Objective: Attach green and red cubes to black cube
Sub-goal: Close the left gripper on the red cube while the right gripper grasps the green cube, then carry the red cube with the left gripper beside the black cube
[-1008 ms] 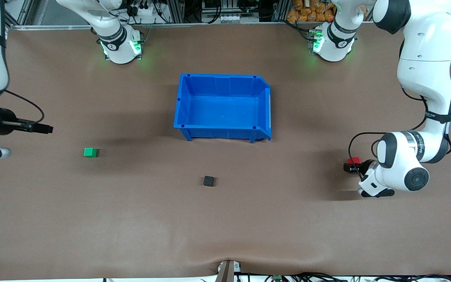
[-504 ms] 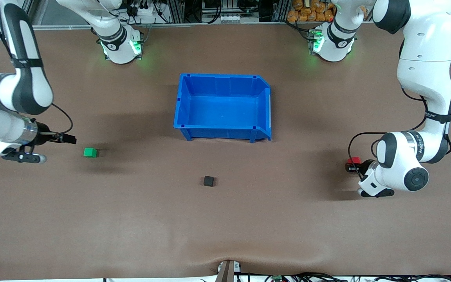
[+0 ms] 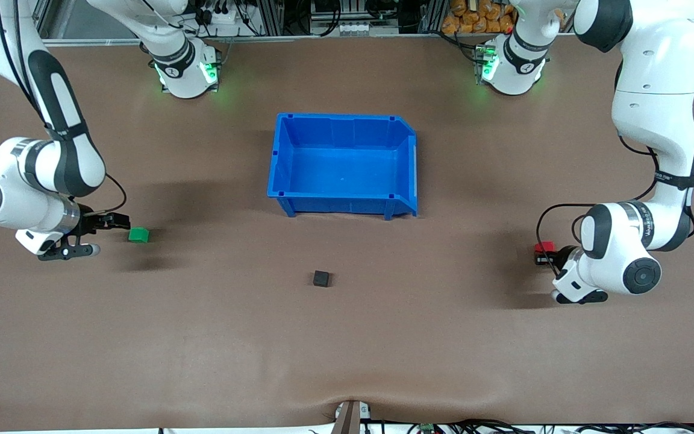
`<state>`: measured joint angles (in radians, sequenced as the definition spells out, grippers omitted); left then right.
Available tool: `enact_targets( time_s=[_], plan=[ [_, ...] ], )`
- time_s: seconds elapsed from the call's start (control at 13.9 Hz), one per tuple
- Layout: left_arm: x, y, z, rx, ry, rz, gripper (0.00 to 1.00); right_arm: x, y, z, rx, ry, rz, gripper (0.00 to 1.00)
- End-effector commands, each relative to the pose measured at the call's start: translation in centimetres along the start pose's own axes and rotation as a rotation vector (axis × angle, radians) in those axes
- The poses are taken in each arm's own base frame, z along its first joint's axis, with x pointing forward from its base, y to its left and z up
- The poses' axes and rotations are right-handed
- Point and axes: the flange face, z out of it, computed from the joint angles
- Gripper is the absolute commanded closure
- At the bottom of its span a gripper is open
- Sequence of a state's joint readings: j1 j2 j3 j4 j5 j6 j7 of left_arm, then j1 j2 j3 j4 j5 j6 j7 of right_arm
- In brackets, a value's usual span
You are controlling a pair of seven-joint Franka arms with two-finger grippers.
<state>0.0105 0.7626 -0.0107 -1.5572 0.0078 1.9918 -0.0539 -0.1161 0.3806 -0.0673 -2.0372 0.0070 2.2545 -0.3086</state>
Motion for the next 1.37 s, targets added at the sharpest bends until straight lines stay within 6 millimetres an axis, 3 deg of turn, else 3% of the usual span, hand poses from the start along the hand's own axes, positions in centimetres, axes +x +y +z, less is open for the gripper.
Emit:
enact_targets(
  time_s=[0.0, 0.14, 0.29, 0.43, 0.65, 0.79, 0.94, 1.08, 1.3],
  plan=[
    [0.6, 1.0, -2.0, 0.000, 0.044, -0.064, 1.00, 0.6, 0.0, 1.7, -0.008, -0.002, -0.015, 0.00],
    [1.1, 1.6, -2.3, -0.058, 0.049, -0.087, 1.00, 0.8, -0.3, 2.6, -0.002, -0.002, -0.007, 0.00],
    [2.9, 2.6, -3.4, -0.128, 0.087, -0.129, 1.00, 1.5, -3.0, 2.9, -0.006, -0.009, 0.065, 0.00],
    [4.2, 3.9, -3.8, -0.135, 0.110, -0.211, 1.00, 1.7, -4.2, 2.9, -0.010, -0.014, 0.120, 0.00],
    [4.4, 8.6, -4.2, -0.152, 0.139, -0.428, 1.00, 1.3, -3.8, 1.8, -0.019, -0.017, 0.111, 0.00],
    [4.3, 12.2, -3.9, -0.168, 0.162, -0.551, 1.00, 0.8, -1.8, 1.8, -0.021, -0.037, 0.132, 0.00],
    [4.0, 15.3, -3.7, -0.218, 0.160, -0.695, 1.00, 1.2, -3.1, 2.2, -0.030, -0.040, 0.114, 0.00],
    [3.8, 17.6, -3.9, -0.292, 0.148, -0.790, 1.00, 0.9, -2.8, 3.1, -0.027, -0.053, 0.123, 0.00],
    [3.0, 21.3, -4.2, -0.379, 0.107, -0.912, 1.00, 1.7, -5.7, 3.5, -0.037, -0.052, 0.073, 0.00]
  ],
)
